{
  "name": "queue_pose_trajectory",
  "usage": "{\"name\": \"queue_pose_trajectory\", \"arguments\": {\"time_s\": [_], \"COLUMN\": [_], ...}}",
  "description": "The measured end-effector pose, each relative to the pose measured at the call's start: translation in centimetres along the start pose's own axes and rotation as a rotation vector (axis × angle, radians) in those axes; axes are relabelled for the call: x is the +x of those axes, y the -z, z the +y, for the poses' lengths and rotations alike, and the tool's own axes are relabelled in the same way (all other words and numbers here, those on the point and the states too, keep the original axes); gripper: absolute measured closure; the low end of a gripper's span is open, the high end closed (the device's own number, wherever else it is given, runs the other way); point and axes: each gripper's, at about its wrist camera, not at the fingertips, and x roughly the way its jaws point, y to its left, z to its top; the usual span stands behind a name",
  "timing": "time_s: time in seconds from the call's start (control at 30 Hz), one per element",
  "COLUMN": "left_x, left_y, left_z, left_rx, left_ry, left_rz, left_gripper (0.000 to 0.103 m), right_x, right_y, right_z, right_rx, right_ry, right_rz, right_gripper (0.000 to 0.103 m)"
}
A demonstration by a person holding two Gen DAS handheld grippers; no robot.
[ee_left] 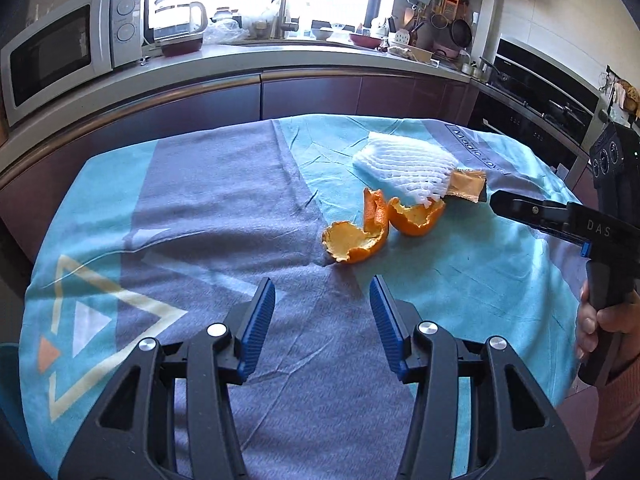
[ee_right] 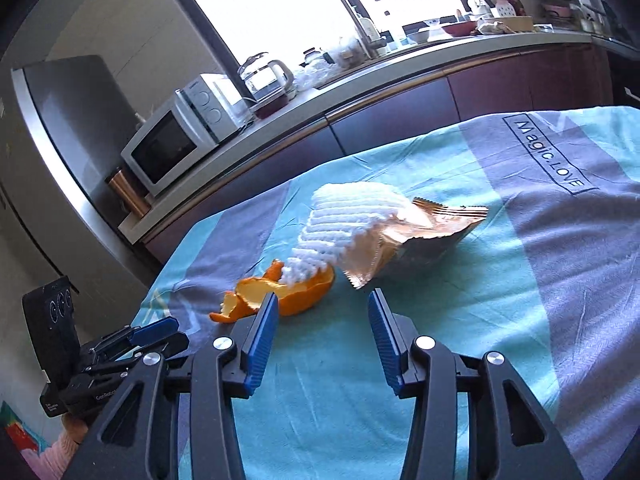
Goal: Collect trash
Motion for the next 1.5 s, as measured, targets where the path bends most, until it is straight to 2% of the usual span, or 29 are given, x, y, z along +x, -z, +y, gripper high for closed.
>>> {"name": "queue_pose_trajectory", "arguments": {"time_s": [0.2,0.57,0.73,0.8,0.97,1.17,1.3,1.5], "left_x": [2.2,5.3,5.8,5.8,5.5,4.9,4.8,4.5], "left_y": [-1.5,-3.0,-3.0,-2.9,-2.8,-2.7,-2.5,-2.5], "left_z": [-0.4,-1.4,-1.8,-1.8,-1.2,-0.8,-0.7,-0.6], "left_rx": [0.008,0.016,0.029,0.023,-0.002,-0.013,-0.016,-0.016], "left_ry": [0.007,0.012,0.023,0.021,0.03,0.039,0.037,0.037], "left_rz": [0.032,0.092,0.096,0.095,0.087,0.071,0.063,0.053], "left_gripper": [0.052,0.054,0.071,0.078,0.082,0.083,0.084,0.087], "right_x": [0.9,1.2,1.9,2.1,2.0,1.4,1.4,2.8], "right_y": [-0.7,-1.5,-1.9,-2.1,-2.3,-2.5,-2.8,-3.5], "right_z": [-2.3,-3.3,-4.2,-4.7,-5.1,-5.0,-5.1,-5.5], "right_rx": [0.083,0.135,0.163,0.184,0.193,0.184,0.192,0.212], "right_ry": [-0.011,-0.006,0.014,0.018,0.012,0.015,0.015,-0.007], "right_rz": [0.006,-0.013,-0.005,-0.003,-0.011,-0.038,-0.05,-0.028], "right_gripper": [0.057,0.057,0.058,0.068,0.08,0.079,0.071,0.072]}}
